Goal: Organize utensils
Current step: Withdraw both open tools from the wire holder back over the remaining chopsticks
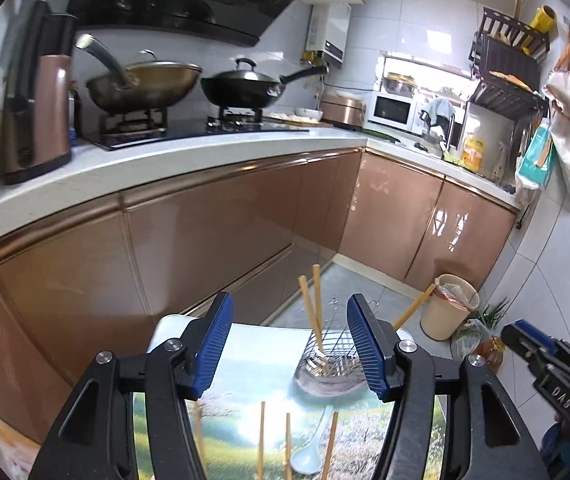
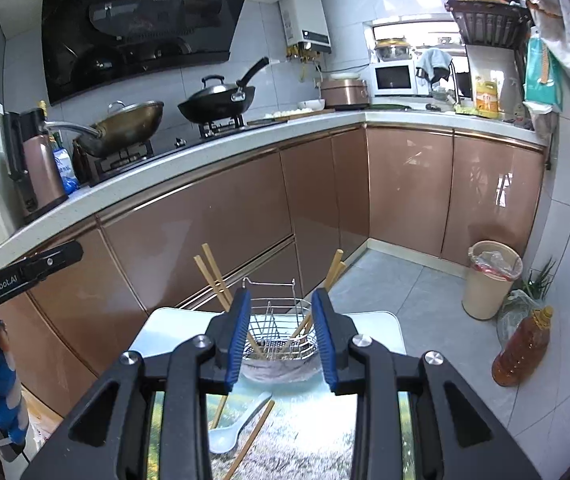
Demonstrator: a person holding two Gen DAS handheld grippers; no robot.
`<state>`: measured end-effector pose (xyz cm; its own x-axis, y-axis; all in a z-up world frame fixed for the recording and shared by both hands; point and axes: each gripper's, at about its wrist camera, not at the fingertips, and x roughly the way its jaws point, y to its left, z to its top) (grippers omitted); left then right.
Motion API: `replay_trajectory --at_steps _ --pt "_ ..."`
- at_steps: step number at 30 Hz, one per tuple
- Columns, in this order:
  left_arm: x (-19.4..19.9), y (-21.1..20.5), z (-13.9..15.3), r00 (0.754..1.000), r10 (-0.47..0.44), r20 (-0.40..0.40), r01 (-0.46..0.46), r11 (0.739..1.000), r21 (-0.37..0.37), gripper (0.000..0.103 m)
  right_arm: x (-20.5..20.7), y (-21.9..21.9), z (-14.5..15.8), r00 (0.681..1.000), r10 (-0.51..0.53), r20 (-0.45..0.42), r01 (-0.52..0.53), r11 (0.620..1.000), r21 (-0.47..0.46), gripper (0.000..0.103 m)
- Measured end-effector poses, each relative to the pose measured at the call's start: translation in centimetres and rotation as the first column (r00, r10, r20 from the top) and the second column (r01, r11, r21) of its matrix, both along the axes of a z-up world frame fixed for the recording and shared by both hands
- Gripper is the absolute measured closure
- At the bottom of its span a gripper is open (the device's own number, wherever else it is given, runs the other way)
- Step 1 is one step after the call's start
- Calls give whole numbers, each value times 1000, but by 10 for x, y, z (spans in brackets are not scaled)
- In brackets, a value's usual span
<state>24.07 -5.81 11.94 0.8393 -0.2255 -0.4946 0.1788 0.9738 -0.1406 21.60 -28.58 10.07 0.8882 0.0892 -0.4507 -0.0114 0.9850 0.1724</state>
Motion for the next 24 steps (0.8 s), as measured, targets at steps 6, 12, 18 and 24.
replay_trajectory --at_steps 6,12,18,24 --pt "-39 20 12 999 24 21 -25 1000 16 44 -43 10 19 1000 0 27 0 1000 -24 73" --pt "-73 36 24 998 35 49 -36 999 11 44 -78 16 37 998 -1 67 3 999 -35 73" --pt "-99 45 30 996 45 73 -45 999 0 39 -108 16 46 995 -11 96 15 999 -36 73" --pt "-121 54 26 994 58 92 -58 998 -2 32 -127 14 43 994 -26 106 28 999 -17 68"
